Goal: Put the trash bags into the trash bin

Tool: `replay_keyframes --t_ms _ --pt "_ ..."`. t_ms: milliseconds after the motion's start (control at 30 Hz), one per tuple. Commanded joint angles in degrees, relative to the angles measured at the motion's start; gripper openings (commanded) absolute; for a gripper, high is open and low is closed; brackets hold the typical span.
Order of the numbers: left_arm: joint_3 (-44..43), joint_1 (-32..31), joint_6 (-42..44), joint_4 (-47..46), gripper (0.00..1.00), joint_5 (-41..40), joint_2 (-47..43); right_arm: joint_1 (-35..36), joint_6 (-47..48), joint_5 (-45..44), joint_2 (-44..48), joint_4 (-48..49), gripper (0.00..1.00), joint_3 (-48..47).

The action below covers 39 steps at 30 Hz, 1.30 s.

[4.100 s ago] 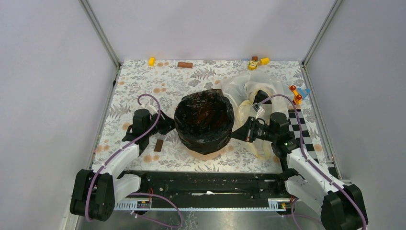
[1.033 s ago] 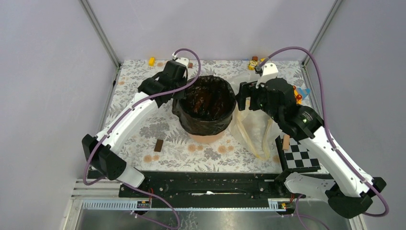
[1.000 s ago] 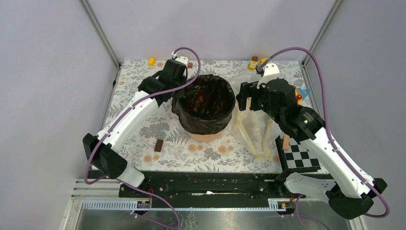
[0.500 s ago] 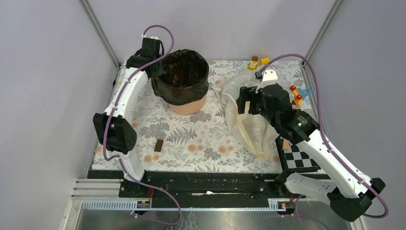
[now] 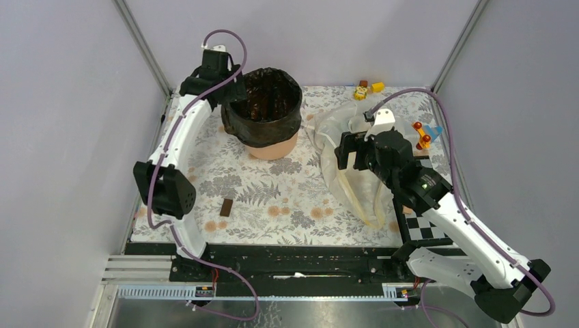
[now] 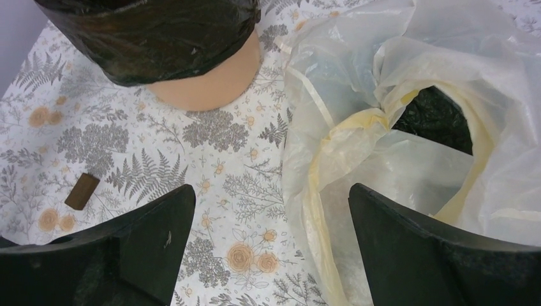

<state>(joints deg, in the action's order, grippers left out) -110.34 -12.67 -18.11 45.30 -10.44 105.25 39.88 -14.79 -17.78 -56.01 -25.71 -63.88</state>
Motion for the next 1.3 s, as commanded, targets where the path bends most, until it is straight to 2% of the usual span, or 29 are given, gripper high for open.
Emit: replay_keyframes --t_ms 0,33,233,433,533,667,700,833,900,1100,1267 --pt "2.6 0.1 -2.1 -4.7 0.87 1.5 -10.0 0.4 -0.9 1.7 2.8 7.7 0.98 5.0" --pt "3.6 0.1 -2.4 -5.2 0.93 1.7 -11.5 0.4 -1.1 1.5 3.4 9.1 0.99 6.4" --pt "16.7 0.1 -5.4 -11.4 0.97 2.4 -24.4 0.4 -1.5 -3.8 7.3 14.8 0.99 13.6" --pt "38.4 0.1 -12.3 -25.0 0.99 1.3 -39.6 0.4 -2.2 -11.6 10.0 18.2 1.0 19.5" --pt "48.7 0.1 -15.1 -31.7 0.99 -0.3 -45.4 0.4 -0.1 -18.4 11.6 21.7 1.0 23.1" --pt "61.0 0.1 -12.9 -41.3 0.99 -2.0 -51.8 -1.5 1.5 -27.7 13.3 27.6 1.0 28.2" --pt "63.5 0.1 -12.5 -43.0 0.99 -3.6 -53.1 -4.4 -0.2 -26.9 12.7 27.0 1.0 28.3" --pt "72.5 0.1 -11.8 -51.9 0.99 -8.2 -57.8 -21.1 -8.2 -11.0 12.3 24.7 1.0 29.8" --pt "75.8 0.1 -11.9 -55.1 0.99 -10.1 -59.2 -25.8 -8.3 -9.6 13.1 27.4 1.0 31.1" --pt "82.1 0.1 -6.3 -61.8 0.99 -14.2 -58.7 -27.9 0.2 -14.0 14.1 29.5 1.0 30.9" --pt "87.9 0.1 -2.0 -69.0 0.99 -14.2 -57.7 -28.0 3.4 -17.4 16.0 33.5 1.0 35.0"
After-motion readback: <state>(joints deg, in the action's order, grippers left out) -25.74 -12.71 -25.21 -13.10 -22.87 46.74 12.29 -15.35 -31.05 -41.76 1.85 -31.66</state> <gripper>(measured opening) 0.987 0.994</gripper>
